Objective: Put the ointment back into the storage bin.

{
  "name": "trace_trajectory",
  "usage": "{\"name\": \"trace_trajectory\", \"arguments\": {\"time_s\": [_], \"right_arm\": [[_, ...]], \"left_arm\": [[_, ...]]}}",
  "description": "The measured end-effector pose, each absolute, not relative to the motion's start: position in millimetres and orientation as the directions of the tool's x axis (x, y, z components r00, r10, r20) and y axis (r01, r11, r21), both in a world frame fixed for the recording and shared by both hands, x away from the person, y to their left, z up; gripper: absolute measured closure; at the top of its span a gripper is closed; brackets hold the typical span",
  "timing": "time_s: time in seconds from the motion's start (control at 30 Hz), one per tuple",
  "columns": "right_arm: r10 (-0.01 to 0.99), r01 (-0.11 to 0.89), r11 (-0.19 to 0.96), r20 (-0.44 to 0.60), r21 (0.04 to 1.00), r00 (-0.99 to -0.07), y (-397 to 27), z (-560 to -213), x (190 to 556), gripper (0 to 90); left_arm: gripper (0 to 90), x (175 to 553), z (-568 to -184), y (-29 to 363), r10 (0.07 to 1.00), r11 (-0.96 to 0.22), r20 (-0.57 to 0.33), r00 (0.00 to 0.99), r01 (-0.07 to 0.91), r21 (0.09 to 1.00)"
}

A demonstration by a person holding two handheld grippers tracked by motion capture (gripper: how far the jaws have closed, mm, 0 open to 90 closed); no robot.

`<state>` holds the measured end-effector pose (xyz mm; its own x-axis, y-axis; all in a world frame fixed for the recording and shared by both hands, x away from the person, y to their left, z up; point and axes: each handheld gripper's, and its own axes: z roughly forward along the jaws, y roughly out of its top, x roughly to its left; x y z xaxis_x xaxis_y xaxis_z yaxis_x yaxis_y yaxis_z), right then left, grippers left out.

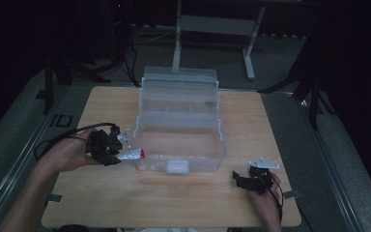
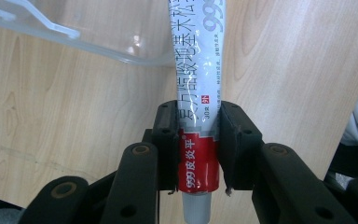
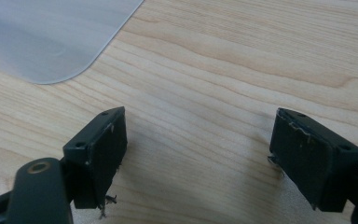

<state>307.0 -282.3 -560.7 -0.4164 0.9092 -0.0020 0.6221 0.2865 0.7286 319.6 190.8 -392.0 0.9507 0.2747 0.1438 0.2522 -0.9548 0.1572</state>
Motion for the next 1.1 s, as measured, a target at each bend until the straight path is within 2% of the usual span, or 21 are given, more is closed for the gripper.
{"name": "trace_trajectory", "arguments": {"time_s": [1.1], "right_arm": [[0.909, 0.621, 0.288, -0.004, 0.729, -0.417, -282, -561, 307, 18.6]], "left_arm": [[70.4, 343, -380, 180, 0.261, -0.957, 0.151, 0.953, 0.236, 0.168]]}}
